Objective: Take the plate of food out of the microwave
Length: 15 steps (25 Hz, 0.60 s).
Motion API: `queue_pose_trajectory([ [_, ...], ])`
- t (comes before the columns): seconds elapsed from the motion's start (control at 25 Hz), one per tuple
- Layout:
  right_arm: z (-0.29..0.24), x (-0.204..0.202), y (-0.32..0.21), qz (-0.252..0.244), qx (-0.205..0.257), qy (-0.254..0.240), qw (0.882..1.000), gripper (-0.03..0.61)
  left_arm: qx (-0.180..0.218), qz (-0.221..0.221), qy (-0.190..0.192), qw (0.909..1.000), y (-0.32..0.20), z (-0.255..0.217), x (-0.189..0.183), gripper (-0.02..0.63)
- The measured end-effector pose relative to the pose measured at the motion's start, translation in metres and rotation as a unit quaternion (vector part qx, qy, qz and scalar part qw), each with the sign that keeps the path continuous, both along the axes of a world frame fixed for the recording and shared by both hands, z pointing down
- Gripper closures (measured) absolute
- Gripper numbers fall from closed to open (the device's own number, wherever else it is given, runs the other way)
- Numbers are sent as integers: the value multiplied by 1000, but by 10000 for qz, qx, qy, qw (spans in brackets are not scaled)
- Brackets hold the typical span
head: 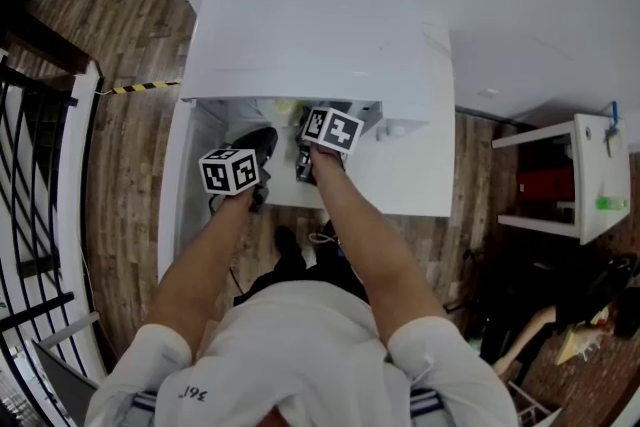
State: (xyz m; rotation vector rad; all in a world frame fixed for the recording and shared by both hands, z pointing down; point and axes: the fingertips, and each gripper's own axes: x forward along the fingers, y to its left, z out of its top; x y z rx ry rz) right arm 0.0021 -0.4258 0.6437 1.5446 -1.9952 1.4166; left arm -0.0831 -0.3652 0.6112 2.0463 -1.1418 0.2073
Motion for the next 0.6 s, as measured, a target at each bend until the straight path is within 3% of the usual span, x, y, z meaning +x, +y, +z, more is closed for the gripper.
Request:
queue_pose_trajectory([
  [0.48,-12,18,8,194,-65,-632,9978,512,-134,-181,245,9994,-12,5,-13,601],
  [0.6,-13,25,9,270,-86,-718,9970,520,-230,-305,454,9982,-14,11,-18,560],
])
